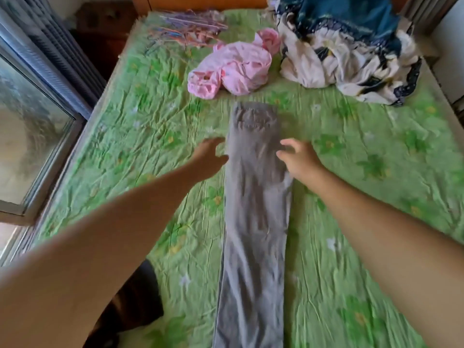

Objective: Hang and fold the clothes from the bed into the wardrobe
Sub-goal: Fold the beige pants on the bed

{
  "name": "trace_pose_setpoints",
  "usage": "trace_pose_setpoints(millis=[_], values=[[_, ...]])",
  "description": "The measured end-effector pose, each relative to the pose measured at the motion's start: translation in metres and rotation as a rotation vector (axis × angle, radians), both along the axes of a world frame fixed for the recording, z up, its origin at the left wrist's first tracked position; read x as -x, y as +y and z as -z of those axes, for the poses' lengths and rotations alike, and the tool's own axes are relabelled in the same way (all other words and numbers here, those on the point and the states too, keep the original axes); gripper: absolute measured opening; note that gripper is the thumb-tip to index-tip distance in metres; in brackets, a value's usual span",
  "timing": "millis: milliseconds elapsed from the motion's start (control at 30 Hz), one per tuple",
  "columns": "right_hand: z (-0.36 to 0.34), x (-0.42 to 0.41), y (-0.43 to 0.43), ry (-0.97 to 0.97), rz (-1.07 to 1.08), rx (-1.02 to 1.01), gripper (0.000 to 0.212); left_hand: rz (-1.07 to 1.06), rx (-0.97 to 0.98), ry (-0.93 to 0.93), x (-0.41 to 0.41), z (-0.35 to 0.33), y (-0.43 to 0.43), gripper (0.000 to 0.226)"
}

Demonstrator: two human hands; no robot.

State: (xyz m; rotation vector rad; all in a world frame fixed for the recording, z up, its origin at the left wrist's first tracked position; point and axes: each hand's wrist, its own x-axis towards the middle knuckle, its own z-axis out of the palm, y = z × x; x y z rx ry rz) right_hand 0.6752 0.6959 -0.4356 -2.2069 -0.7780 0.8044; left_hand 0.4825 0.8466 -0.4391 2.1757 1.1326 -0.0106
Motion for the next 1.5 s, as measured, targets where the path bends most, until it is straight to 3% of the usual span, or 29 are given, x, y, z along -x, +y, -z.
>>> trace_pose_setpoints(millis=[200, 300, 433, 633, 700, 767, 933, 1067, 1267, 1500], values=[[0.161, 0.094, -0.163, 0.260, 0.169, 0.451, 0.061, -0.256, 0.518, 0.171, 0.126, 0.177, -0.160, 0.050], [0.215, 0.138, -0.232, 0.389, 0.235, 0.518, 0.066, -0.362, 0.750, 0.059, 0.166, 0.222, -0.224, 0.038], [0.255, 0.186, -0.280, 0.513, 0.318, 0.392, 0.031, -0.519, 0.718, -0.006, 0.186, 0.237, -0.264, 0.037], [0.266, 0.233, -0.318, 0.454, 0.330, 0.188, 0.034, -0.599, 0.790, 0.027, 0.205, 0.236, -0.292, 0.028], [0.270, 0.239, -0.327, 0.608, 0.320, 0.225, 0.035, -0.560, 0.814, 0.027, 0.215, 0.238, -0.301, 0.020], [0.278, 0.242, -0.337, 0.683, 0.291, 0.327, 0.054, -0.543, 0.843, 0.012, 0.227, 0.244, -0.314, 0.013], [0.283, 0.253, -0.359, 0.745, 0.281, 0.299, 0.007, -0.519, 0.849, 0.069, 0.259, 0.259, -0.348, 0.021], [0.279, 0.268, -0.384, 0.796, 0.292, 0.307, 0.012, -0.504, 0.920, 0.022, 0.284, 0.259, -0.364, 0.011], [0.272, 0.304, -0.416, 0.673, 0.278, 0.237, 0.006, -0.485, 0.927, -0.019, 0.308, 0.256, -0.389, 0.014], [0.272, 0.315, -0.438, 0.587, 0.271, 0.159, 0.010, -0.457, 0.713, -0.045, 0.319, 0.262, -0.414, 0.015]])
